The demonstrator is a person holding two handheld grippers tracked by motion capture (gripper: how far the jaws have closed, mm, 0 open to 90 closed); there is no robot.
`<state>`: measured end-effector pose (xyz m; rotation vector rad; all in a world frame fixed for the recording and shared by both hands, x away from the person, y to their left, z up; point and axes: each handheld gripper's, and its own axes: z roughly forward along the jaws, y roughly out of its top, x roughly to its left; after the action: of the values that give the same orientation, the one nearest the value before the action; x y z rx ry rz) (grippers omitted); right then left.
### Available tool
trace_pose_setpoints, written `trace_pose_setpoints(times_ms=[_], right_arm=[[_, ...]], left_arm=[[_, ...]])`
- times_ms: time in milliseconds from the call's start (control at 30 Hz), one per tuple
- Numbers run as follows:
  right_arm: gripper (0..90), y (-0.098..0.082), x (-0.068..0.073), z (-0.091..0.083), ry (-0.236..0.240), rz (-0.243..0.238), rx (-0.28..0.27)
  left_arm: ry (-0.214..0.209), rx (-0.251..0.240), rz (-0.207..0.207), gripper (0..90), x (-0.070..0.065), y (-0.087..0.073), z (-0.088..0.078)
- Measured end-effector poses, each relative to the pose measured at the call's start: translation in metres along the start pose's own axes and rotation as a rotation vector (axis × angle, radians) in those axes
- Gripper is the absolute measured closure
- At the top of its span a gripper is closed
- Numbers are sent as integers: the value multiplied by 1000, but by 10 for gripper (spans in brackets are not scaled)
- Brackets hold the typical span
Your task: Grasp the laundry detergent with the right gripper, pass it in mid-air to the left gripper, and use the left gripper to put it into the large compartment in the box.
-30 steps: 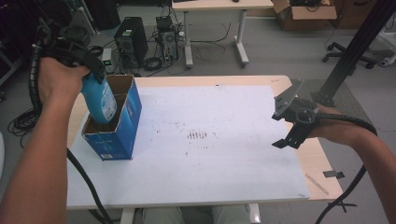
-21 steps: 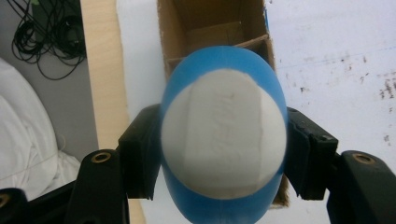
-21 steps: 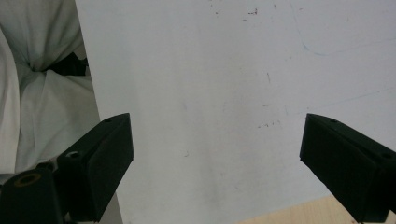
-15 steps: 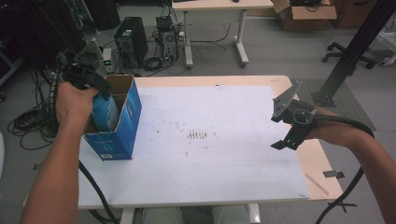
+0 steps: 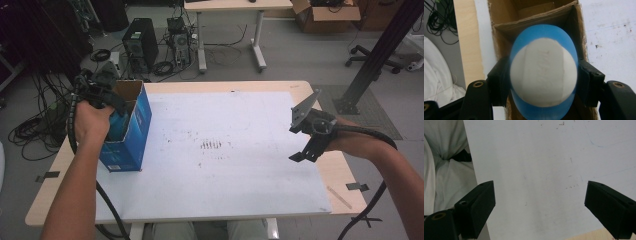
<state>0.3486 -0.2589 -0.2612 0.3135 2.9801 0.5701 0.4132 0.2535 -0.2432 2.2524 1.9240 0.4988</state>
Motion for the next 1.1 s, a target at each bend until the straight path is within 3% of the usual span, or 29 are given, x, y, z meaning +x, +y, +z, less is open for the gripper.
trace_pose_setpoints(times_ms=[733,1100], right_arm=[[96,-3,-1,5,11,15,8],[95,-4,-2,7,14,17,9]], left_arm=[[-21,38,8,380,3,-9,29],[-37,46,12,378,6,-9,30]])
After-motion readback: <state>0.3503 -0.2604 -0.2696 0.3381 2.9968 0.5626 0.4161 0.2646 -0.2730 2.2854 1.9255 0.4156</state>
